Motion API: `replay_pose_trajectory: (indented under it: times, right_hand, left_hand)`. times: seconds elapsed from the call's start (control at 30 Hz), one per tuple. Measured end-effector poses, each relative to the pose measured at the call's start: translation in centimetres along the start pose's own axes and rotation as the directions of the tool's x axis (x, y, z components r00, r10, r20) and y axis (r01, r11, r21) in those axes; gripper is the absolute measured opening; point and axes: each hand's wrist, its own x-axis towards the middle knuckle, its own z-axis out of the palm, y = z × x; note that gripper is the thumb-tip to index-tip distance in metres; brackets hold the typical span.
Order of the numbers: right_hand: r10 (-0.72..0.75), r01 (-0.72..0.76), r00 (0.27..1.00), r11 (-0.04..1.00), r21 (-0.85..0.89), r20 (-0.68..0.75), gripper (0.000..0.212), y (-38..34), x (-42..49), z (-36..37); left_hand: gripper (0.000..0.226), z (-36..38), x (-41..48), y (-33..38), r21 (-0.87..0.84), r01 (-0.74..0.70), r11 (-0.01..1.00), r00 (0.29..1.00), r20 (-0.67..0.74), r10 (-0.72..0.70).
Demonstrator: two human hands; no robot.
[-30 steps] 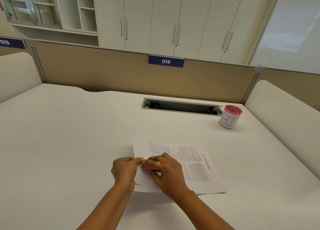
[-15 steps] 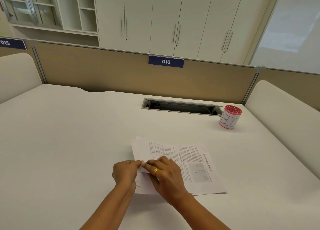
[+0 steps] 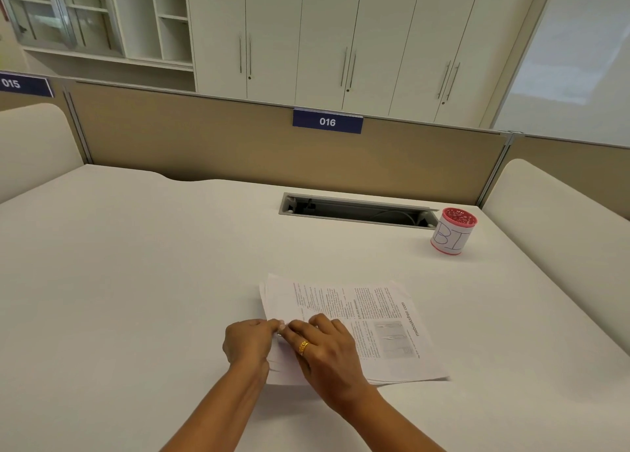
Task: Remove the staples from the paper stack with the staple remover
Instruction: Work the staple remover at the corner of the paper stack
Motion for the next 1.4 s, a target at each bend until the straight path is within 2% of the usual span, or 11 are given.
replay_pose_trajectory:
  times: [0.13, 0.47, 0.53, 0.63, 0.77, 0.83, 0.87, 0.93, 1.07, 1.27, 1.4]
  right_hand:
    - [-0.037, 0.036, 0.999, 0.998, -0.042, -0.019, 0.017, 0.2, -0.3, 0.3]
    - [-0.066, 0.065, 0.998, 0.997, -0.046, -0.020, 0.017, 0.4, -0.3, 0.4]
    - [0.019, -0.019, 1.000, 1.000, 0.001, -0.011, 0.020, 0.3, -0.2, 0.3]
    - [0.263, -0.266, 0.964, 0.954, 0.135, 0.045, 0.027, 0.0, 0.1, 0.1]
    - [0.521, -0.545, 0.838, 0.809, 0.222, 0.161, 0.030, 0.0, -0.2, -0.2]
    - [0.643, -0.686, 0.728, 0.684, 0.247, 0.239, 0.028, 0.1, -0.5, 0.0]
    - [0.680, -0.735, 0.678, 0.631, 0.247, 0.280, 0.029, 0.2, -0.8, 0.2]
    - [0.697, -0.766, 0.642, 0.599, 0.234, 0.319, 0.031, 0.4, -1.2, 0.6]
    - [0.686, -0.761, 0.647, 0.612, 0.216, 0.333, 0.032, 0.4, -1.4, 0.6]
    - [0.681, -0.751, 0.658, 0.629, 0.204, 0.323, 0.030, 0.2, -1.4, 0.8]
    - [0.605, -0.658, 0.742, 0.741, 0.138, 0.289, 0.028, 0.0, -1.6, 0.8]
  left_hand:
    - [0.014, 0.0, 0.2, -0.2, -0.004, 0.007, 1.000, 1.000, 0.001, -0.007]
    - [0.017, 0.0, 0.4, -0.5, 0.015, 0.021, 1.000, 1.000, 0.002, -0.021]
    - [0.024, -0.1, 0.4, -0.4, 0.008, 0.014, 1.000, 1.000, 0.027, -0.014]
    - [0.025, -0.2, 0.4, -0.3, -0.013, 0.011, 1.000, 0.997, 0.071, -0.010]
    - [0.020, -0.3, 0.6, -0.6, -0.054, 0.030, 0.998, 0.993, 0.112, -0.024]
    - [0.021, -0.3, 0.8, -0.9, -0.061, 0.039, 0.997, 0.992, 0.121, -0.031]
    - [0.020, -0.4, 0.9, -1.0, -0.062, 0.045, 0.997, 0.991, 0.128, -0.037]
    - [0.017, -0.5, 0.9, -1.1, -0.067, 0.065, 0.996, 0.987, 0.154, -0.054]
    - [0.012, -0.6, 1.1, -1.3, -0.034, 0.077, 0.996, 0.975, 0.213, -0.068]
    - [0.012, -0.7, 1.1, -1.8, 0.014, 0.047, 0.999, 0.979, 0.197, -0.049]
    - [0.011, -0.8, 1.2, -2.0, 0.030, 0.047, 0.998, 0.979, 0.195, -0.052]
